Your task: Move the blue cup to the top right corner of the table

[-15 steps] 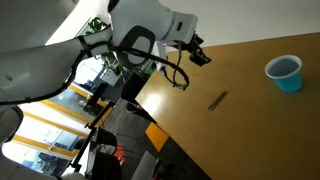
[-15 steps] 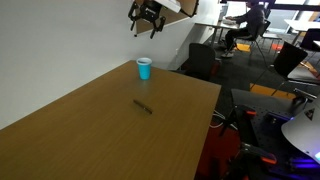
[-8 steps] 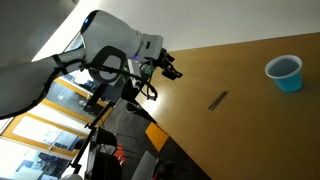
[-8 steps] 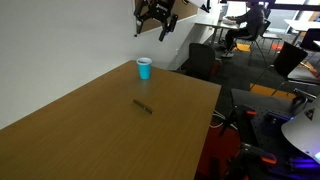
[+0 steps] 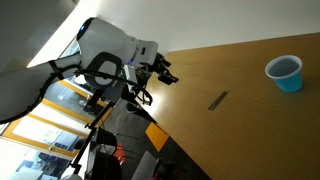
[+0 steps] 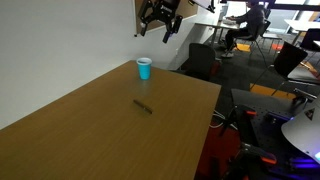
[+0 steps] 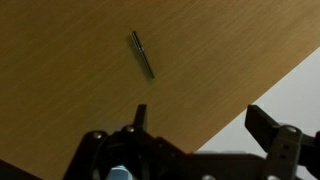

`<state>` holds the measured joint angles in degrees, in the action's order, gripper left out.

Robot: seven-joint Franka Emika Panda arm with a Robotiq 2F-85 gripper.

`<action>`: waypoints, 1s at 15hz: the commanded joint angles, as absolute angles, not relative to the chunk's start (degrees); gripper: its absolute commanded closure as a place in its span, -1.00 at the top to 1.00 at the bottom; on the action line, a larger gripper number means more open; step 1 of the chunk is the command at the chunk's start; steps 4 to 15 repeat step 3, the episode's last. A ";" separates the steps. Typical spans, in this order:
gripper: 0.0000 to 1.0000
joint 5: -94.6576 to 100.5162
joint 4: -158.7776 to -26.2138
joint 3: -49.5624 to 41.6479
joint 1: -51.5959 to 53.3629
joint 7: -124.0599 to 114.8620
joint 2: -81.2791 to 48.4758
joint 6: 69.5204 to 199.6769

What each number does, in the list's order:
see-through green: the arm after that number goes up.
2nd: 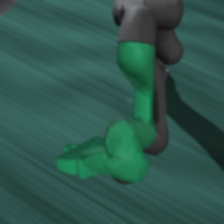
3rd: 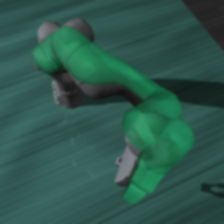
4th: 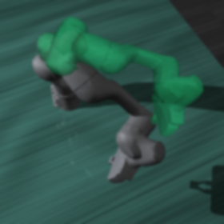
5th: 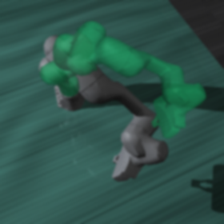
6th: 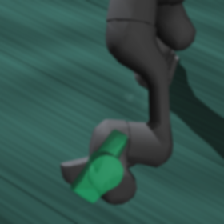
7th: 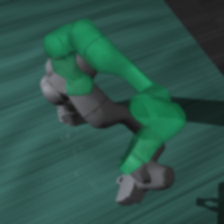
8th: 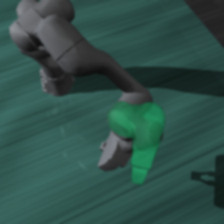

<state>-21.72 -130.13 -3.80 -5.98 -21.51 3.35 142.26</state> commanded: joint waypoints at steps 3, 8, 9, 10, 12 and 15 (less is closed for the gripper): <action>1.00 -21.62 -130.07 -4.18 -5.61 -21.60 3.37 142.16; 1.00 -21.62 -130.07 -4.18 -5.61 -21.60 3.37 142.16; 1.00 -21.62 -130.07 -4.18 -5.61 -21.60 3.37 142.16; 1.00 -21.62 -130.07 -4.18 -5.61 -21.60 3.37 142.16; 1.00 -21.62 -130.07 -4.18 -5.61 -21.60 3.37 142.16; 1.00 -21.62 -130.07 -4.18 -5.61 -21.60 3.37 142.16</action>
